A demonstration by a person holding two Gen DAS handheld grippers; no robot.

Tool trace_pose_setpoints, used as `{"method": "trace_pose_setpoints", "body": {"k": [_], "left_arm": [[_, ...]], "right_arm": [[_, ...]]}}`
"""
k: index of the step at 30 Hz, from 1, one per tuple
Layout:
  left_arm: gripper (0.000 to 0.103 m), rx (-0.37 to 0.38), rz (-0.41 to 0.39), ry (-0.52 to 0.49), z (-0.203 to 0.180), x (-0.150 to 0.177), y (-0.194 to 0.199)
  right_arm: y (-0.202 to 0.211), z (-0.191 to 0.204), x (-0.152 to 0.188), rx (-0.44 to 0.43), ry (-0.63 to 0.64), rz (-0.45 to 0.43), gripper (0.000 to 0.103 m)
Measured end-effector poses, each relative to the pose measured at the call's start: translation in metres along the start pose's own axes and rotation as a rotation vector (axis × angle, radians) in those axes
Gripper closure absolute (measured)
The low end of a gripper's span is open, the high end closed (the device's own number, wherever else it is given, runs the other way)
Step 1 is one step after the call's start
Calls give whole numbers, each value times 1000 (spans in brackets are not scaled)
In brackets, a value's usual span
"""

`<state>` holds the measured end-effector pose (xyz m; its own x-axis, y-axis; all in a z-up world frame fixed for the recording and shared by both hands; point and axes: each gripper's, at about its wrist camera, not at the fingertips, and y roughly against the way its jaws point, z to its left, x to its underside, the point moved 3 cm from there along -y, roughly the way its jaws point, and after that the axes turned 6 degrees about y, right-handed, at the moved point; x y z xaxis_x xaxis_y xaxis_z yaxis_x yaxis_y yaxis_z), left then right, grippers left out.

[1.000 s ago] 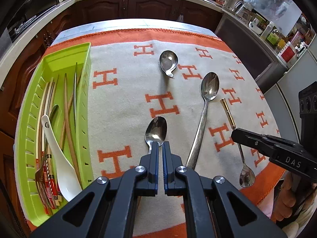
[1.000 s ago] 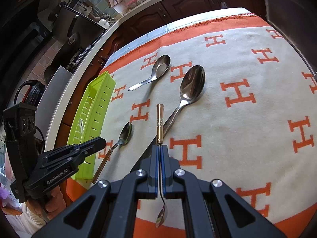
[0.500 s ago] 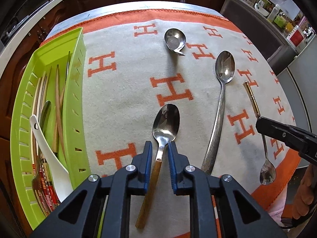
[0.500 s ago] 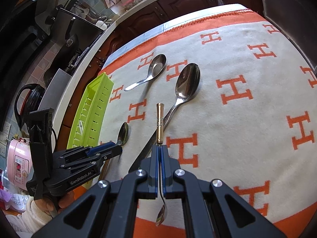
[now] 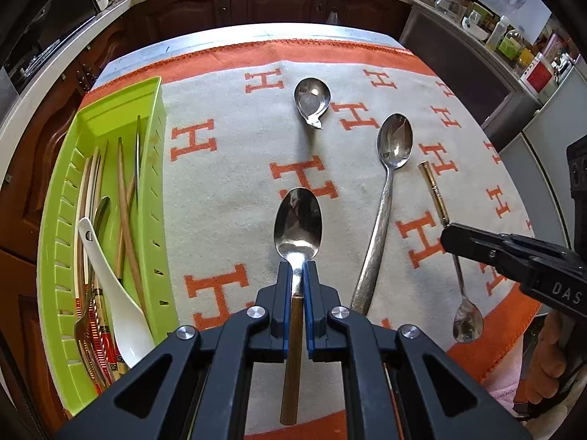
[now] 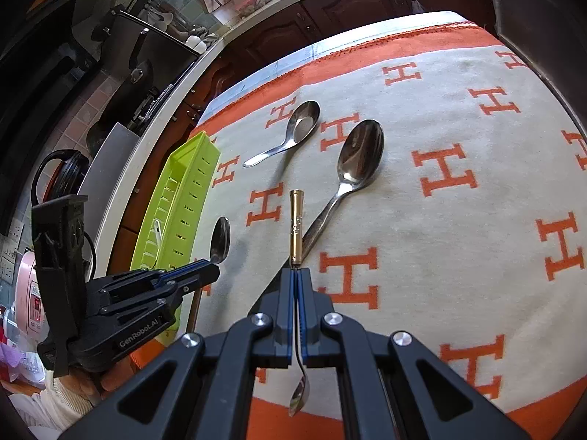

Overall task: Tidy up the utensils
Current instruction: 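Lower both held spoons into the green tray and open both grippers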

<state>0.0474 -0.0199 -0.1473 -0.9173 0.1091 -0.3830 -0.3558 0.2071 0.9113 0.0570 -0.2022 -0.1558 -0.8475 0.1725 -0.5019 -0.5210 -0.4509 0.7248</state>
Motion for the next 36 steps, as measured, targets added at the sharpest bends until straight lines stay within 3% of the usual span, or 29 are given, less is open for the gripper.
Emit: {"method": "trace_pose_setpoints", "body": {"k": [10,16,19,25,36], "left_arm": [[99,-22,-107,77,41,-3,65],[99,-127,-167,146,92,-7,87],[99,-167,-172,191,120,-7,83],[99,-176,-139,254,153,-2,59],[99,-155,-109,299,170,1,21]], "right_arm": [[-12,55,-25,-67,123,30,101],[-32,106,-50,-149,168,59,101],[-49,133,-65,-155,193,64,101],[-91,166,-79,-155,172,128,101],[-146,175,-86,-64,144,202,100]]}}
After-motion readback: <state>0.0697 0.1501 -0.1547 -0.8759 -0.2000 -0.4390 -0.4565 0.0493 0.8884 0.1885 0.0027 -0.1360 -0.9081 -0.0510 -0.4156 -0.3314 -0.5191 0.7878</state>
